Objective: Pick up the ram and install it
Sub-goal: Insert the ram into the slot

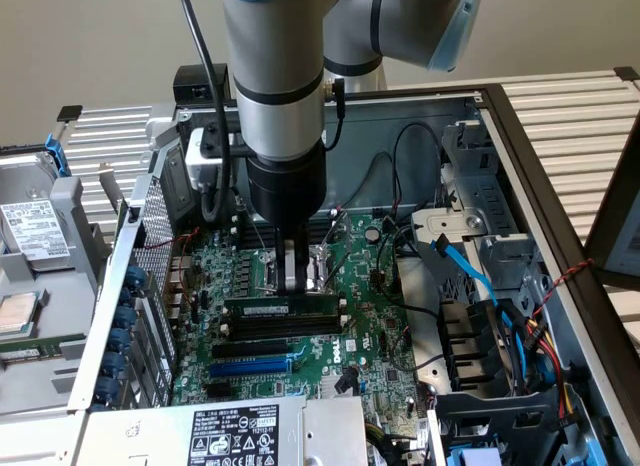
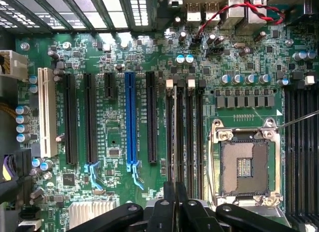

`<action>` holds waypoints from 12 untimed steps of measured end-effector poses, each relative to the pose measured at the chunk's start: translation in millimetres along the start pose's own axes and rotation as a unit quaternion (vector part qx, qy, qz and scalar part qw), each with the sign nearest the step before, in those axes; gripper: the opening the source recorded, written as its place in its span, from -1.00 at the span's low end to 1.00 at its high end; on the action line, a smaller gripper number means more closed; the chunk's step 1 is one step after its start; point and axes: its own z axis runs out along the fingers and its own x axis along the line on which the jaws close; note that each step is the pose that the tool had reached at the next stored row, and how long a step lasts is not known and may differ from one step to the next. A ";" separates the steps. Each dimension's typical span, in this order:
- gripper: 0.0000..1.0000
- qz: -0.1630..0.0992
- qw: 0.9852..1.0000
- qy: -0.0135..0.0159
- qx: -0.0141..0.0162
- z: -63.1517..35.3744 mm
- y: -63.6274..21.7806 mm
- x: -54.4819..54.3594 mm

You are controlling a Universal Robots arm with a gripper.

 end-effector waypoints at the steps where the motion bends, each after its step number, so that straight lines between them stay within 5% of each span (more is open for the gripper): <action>1: -0.74 0.000 1.000 0.000 0.000 0.4 0.0 0.0; 12: -0.74 -0.011 1.000 0.000 0.001 1.7 -1.0 0.3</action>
